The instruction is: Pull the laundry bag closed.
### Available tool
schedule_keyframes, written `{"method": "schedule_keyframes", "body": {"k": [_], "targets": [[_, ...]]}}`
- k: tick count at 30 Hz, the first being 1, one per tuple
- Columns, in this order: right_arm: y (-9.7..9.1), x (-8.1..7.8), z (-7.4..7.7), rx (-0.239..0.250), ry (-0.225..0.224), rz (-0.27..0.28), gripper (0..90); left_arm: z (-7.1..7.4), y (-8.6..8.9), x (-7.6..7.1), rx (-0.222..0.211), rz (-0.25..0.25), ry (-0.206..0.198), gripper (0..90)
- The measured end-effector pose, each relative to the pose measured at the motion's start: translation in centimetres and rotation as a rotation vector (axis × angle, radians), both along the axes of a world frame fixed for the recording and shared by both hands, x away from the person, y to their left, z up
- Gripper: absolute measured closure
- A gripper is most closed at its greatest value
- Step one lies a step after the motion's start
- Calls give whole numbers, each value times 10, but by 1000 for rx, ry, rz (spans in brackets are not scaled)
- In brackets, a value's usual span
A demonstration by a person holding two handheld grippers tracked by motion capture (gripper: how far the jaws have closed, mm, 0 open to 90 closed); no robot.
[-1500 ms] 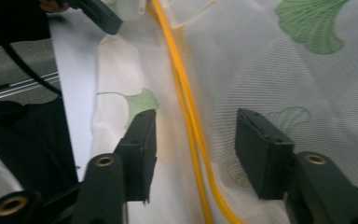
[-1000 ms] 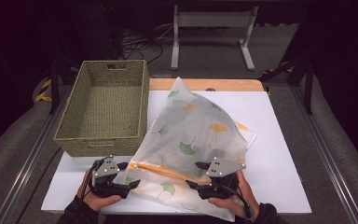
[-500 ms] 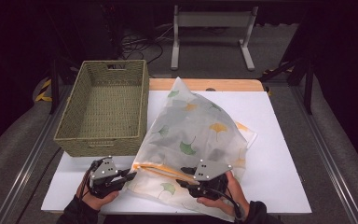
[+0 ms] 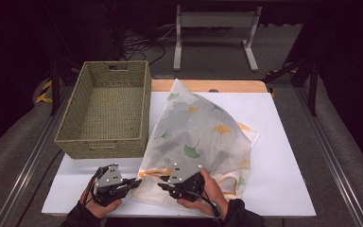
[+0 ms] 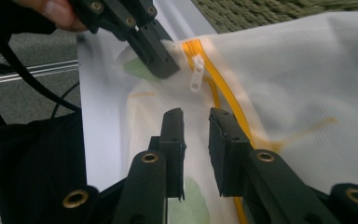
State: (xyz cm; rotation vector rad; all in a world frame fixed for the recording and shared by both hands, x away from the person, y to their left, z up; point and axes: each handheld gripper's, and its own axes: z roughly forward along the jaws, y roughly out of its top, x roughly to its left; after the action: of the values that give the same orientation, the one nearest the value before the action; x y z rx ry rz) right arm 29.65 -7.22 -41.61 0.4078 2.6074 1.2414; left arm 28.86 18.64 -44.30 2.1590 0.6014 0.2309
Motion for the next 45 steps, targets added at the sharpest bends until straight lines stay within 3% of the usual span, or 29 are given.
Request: {"method": "schedule_keyframes", "body": {"k": [3,6,12,21,27,31,36,38,40,41,42,44,45], "targets": [[11,4,-5,-11,18,-1,731,-2,-3,-5,4,-14,4,879],[16,7,-9,-6,49,7,713,-1,-4,-8,-13,-22,14,879],[23,11,-15,-9,85,25,709,-2,-8,-13,1,-36,12,878],[28,12,-19,8,110,17,737,-2,-8,-15,10,-43,12,877],[29,11,-19,16,100,0,874,-3,-7,-15,29,-40,2,877],[27,9,-18,13,89,10,899,-2,-6,-14,39,-37,-5,875],[27,9,-17,2,80,8,900,-2,-4,-12,10,-13,8,836],[28,8,-17,-14,68,5,900,-2,-2,-9,-4,21,4,731],[29,8,-17,-23,59,2,900,-3,-2,-6,-33,40,25,639],[29,8,-17,-30,56,2,900,-3,-4,-5,-30,72,21,541],[29,7,-17,-37,50,1,900,-3,-5,-3,-28,73,19,487],[30,7,-18,-44,46,0,900,-4,-6,-3,-38,76,27,522],[30,7,-18,-47,44,2,900,-4,-7,-2,-34,66,23,624]]}}
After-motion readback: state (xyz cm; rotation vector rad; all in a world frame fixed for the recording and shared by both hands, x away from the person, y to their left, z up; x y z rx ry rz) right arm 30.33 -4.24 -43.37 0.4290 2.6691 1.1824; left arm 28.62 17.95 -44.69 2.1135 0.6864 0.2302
